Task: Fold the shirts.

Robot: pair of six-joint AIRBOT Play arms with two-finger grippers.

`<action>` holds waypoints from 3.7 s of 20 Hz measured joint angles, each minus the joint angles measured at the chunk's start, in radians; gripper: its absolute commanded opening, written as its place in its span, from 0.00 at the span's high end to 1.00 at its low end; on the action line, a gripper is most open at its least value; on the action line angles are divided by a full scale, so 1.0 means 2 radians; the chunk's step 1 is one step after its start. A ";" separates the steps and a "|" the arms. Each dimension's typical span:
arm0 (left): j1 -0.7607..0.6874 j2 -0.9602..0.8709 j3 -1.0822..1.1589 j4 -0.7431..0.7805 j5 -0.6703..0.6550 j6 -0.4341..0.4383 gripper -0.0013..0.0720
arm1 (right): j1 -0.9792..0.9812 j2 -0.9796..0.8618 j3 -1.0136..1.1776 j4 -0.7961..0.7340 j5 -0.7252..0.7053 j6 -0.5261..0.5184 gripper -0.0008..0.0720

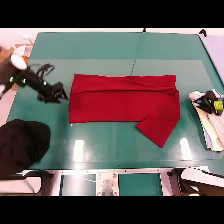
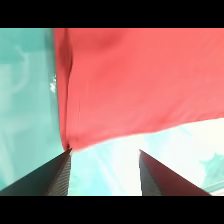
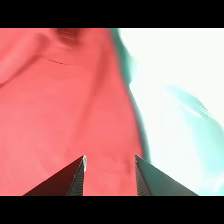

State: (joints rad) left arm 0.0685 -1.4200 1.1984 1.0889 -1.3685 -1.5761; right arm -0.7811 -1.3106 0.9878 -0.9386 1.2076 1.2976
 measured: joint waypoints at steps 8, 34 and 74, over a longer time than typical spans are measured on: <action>-0.072 0.169 -0.313 -0.106 0.252 -0.051 0.30 | -0.060 0.045 -0.119 0.052 -0.035 0.000 0.40; -0.148 0.116 -0.346 -0.133 0.499 -0.102 0.95 | 0.064 0.014 -0.243 0.069 -0.034 -0.009 0.96; -0.101 -0.164 0.237 0.171 0.092 -0.096 0.00 | 0.169 -0.175 0.196 -0.010 0.026 0.136 0.21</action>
State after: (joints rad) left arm -0.1333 -1.7473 1.6730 1.4307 -1.1847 -1.7676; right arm -0.4427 -1.6615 1.3788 -0.9596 1.2591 1.5692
